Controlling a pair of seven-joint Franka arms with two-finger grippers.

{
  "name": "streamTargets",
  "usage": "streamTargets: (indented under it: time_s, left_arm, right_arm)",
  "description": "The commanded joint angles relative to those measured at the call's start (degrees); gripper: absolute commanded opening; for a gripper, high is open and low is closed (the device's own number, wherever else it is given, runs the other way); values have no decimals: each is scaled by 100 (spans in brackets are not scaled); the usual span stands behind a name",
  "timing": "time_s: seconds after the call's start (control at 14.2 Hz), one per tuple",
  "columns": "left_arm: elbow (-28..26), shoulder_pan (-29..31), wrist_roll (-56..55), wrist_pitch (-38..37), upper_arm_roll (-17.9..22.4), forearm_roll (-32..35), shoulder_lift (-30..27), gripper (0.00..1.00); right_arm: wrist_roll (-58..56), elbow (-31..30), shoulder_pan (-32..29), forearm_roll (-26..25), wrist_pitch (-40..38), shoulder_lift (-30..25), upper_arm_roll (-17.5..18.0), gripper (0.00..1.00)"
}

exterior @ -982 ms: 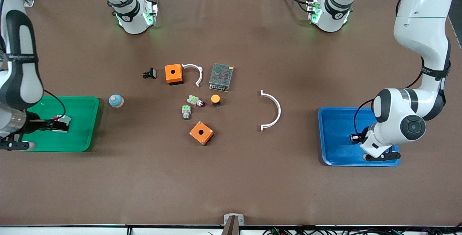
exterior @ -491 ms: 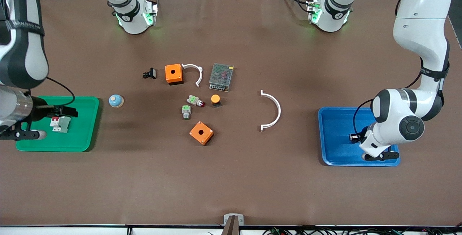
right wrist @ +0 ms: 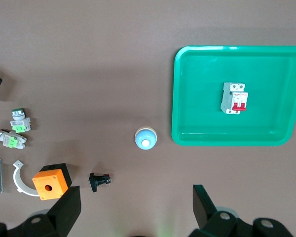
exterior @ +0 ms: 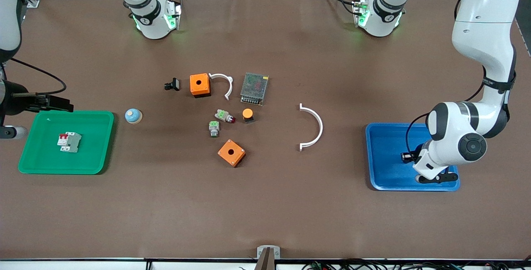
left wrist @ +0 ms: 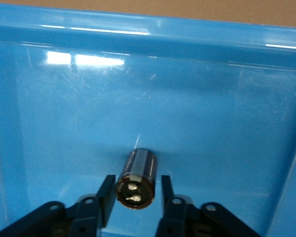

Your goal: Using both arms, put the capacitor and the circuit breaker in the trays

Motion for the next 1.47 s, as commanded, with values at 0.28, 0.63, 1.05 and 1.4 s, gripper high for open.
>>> streamTargets:
  time_s: [0.28,0.63,1.05,1.4]
  left_arm:
    - [-49,19,32,-1202,-97,57,-1098,100]
    - [-198,63,32,-2494,-405,-319,-2433,100]
    - [-172,55,49,-3365,-414,-813,-3770,100]
    - [188,11,14,-3507,-501,-787,-3904,100]
  right_arm:
    - [100,161,32,-120,-59,117,-21,100]
    - [91,108,15,-41,63,117,-30,100]
    - [65,-1017,120,-58,802,-744,-13,100]
    - [39,-1131,129,-58,539,-1385,-13,100]
